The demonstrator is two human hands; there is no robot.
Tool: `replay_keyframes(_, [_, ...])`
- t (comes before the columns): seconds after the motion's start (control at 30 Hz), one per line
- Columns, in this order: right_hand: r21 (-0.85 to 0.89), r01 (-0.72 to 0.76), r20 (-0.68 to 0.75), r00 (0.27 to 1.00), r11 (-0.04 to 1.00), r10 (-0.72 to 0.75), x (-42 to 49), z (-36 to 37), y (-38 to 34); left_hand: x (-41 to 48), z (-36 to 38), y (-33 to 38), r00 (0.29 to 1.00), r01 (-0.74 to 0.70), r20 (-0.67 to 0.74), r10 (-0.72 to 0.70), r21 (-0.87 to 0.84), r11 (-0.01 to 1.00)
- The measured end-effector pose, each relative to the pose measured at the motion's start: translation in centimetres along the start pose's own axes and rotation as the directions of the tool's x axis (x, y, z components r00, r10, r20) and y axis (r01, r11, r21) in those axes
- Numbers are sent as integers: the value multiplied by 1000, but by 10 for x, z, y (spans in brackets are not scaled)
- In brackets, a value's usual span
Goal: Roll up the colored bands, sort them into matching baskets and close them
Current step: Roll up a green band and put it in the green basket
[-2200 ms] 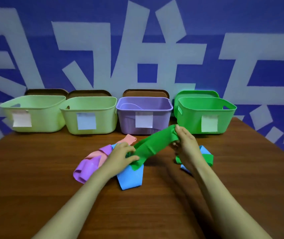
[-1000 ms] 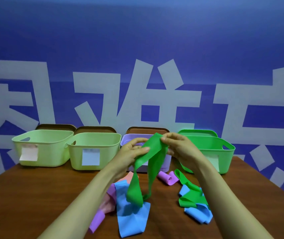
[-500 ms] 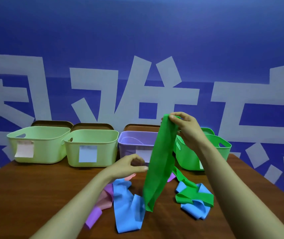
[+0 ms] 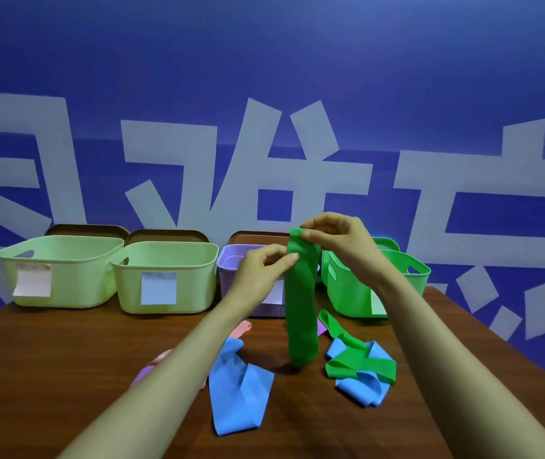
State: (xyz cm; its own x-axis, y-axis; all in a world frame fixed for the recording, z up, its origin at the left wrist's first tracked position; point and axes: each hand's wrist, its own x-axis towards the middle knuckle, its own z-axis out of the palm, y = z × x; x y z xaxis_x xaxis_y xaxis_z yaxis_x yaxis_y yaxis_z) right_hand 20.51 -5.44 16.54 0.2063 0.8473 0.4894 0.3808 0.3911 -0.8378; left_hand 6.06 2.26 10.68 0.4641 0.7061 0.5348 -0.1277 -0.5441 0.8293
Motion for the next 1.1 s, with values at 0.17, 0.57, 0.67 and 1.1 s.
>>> replay_keyframes(0.17, [-226,28,61,998,974,-14,3,-6,-11,-2,1,-2,998,26,54,-25,-18,999])
replay_keyframes(0.57, [-63,177,-21,984,982,-178,8,-2,-29,-47,7,-77,860,389,323,-395,86,917])
replay_keyframes(0.67, [-64,131,19,991,989,-130,3,2,-17,-49,8,-74,868,337,326,-374,165,927])
replay_keyframes(1.1, [56,135,-7,991,989,-135,-18,1,-33,-72,-2,2,935,268,259,-242,-69,961])
